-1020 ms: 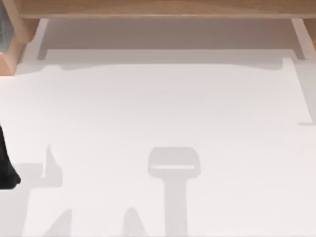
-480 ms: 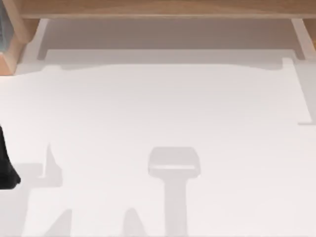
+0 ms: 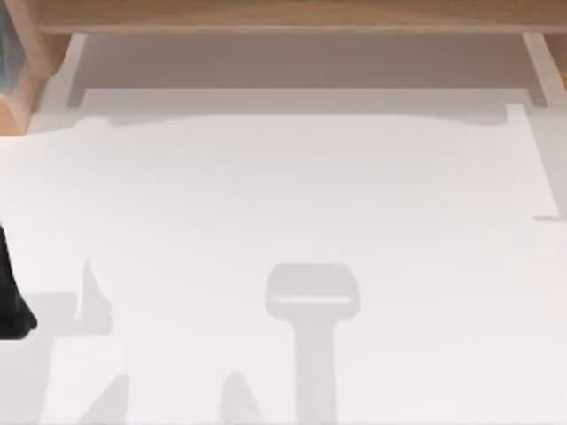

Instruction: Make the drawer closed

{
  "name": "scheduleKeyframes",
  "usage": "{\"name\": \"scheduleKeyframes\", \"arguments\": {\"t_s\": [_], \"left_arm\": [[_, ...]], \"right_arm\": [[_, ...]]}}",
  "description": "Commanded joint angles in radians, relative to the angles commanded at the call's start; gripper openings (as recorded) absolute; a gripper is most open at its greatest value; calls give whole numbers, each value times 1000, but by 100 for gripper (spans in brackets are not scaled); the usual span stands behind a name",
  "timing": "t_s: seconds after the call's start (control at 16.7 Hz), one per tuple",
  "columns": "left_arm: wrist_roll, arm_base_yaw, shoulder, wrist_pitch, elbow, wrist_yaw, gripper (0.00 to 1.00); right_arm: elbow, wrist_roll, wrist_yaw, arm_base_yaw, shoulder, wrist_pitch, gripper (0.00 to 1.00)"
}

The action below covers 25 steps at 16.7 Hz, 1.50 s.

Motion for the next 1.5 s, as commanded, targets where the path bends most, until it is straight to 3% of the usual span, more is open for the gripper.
{"name": "scheduleKeyframes", "arguments": {"t_s": [0.42, 0.72, 1.14, 1.5], "left_arm": [[0, 0, 0, 0, 0, 0, 100], [0, 0, 0, 0, 0, 0, 100], [0, 0, 0, 0, 0, 0, 100], [0, 0, 0, 0, 0, 0, 100]], "right_arm": [[198, -1, 99, 99, 68, -120, 0], [201, 1, 104, 98, 71, -127, 0], [425, 0, 182, 170, 160, -252, 0], [446, 2, 189, 176, 174, -272, 0]]}}
